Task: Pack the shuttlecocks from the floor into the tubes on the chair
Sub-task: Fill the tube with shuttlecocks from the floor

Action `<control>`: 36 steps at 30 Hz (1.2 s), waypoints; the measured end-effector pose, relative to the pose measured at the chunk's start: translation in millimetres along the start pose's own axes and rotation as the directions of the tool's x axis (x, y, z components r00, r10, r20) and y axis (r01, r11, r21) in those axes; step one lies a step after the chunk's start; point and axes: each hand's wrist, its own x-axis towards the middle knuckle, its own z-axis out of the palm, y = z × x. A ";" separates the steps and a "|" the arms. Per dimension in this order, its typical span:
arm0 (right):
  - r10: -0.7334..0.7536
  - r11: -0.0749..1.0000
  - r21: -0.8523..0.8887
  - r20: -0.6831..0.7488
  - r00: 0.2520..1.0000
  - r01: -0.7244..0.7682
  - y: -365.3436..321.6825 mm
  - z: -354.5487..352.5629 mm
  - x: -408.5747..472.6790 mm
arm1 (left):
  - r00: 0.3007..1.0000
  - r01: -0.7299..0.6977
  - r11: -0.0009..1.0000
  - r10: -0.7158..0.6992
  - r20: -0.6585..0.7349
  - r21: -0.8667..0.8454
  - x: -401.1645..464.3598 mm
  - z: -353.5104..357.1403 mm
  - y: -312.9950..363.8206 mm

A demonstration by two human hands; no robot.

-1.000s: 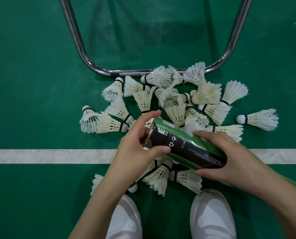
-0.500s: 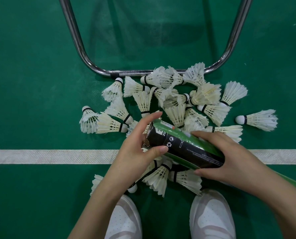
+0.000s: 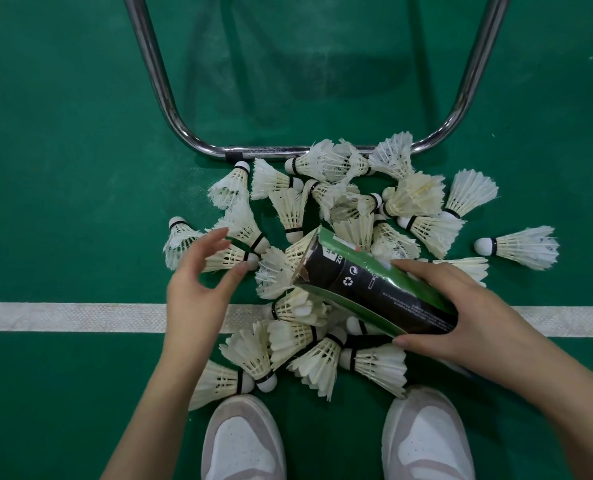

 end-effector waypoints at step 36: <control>-0.012 1.000 -0.016 -0.010 1.000 0.012 0.0 2.3 1.2 | 0.988 -0.086 0.932 0.033 -0.154 -0.353 -4.6 -5.8 48.7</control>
